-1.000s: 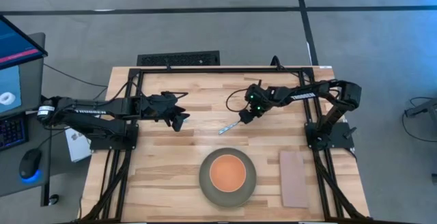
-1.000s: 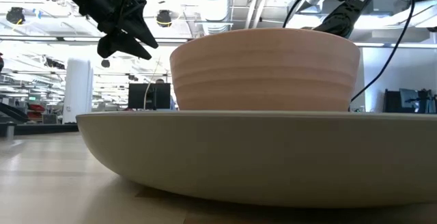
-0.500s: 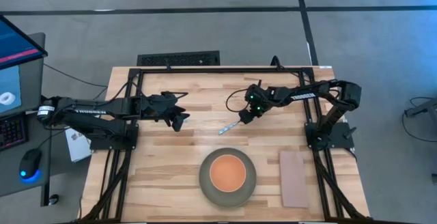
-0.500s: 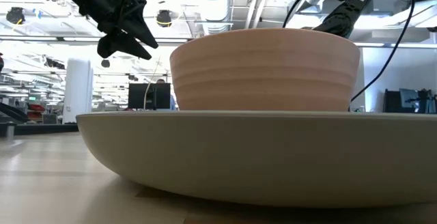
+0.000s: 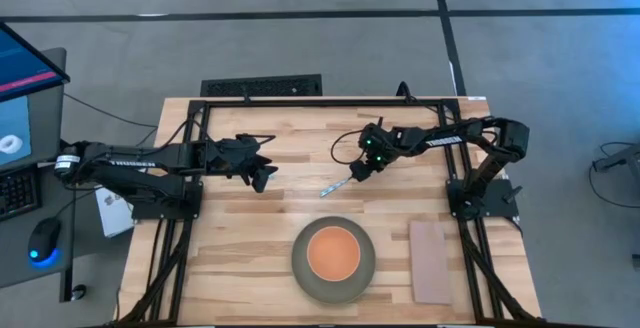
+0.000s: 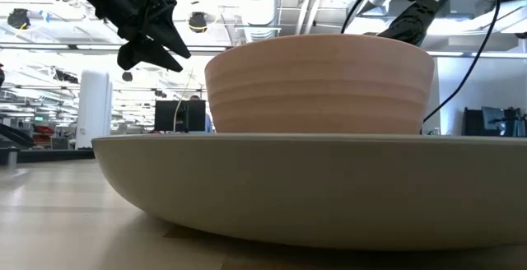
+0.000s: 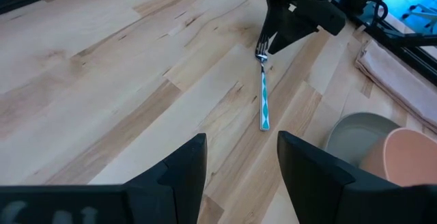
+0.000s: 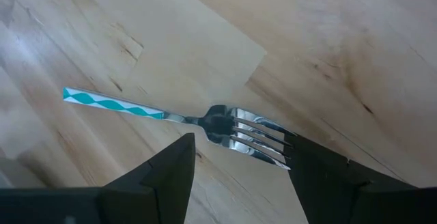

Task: Set table place
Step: Put the blue fork on the right of the gray plate on the table

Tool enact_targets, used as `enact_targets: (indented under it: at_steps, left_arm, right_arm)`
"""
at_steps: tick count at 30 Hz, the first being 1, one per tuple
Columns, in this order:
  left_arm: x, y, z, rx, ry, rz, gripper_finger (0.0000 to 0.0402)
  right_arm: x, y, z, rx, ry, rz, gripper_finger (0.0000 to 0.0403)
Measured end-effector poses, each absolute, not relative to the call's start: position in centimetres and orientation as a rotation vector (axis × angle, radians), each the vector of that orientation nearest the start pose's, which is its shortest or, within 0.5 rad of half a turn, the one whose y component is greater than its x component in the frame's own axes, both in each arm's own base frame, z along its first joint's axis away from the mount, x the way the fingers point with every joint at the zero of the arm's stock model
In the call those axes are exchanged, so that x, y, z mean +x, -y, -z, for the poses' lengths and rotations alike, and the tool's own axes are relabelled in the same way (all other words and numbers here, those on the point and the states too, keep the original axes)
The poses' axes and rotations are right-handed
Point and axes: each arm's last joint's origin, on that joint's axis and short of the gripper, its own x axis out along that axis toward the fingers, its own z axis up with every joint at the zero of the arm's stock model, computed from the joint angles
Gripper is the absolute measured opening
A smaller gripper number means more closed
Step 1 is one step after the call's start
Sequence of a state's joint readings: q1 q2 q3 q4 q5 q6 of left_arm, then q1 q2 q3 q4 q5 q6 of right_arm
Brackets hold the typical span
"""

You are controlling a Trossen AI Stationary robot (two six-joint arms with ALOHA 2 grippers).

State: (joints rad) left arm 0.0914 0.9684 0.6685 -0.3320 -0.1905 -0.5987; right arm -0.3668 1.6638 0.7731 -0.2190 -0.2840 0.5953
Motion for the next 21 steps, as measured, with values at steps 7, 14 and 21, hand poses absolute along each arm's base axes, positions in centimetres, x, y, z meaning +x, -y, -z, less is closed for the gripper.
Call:
enact_targets:
  at_steps: [7,14,21]
  left_arm:
    - [19.85,-2.37,-24.92,-0.538,-0.532,-0.451,0.0169]
    - [19.85,-2.37,-24.92,-0.534,-0.533,-0.45,0.0169]
    - [19.85,-2.37,-24.91,-0.534,-0.534,-0.45,0.0169]
  right_arm:
    - [27.15,9.56,-12.8,0.892,-1.016,0.392,0.0249]
    - [27.15,9.56,-12.8,0.892,-1.016,0.393,0.0241]
    - [27.11,9.54,-12.75,0.893,-1.021,0.394,0.018]
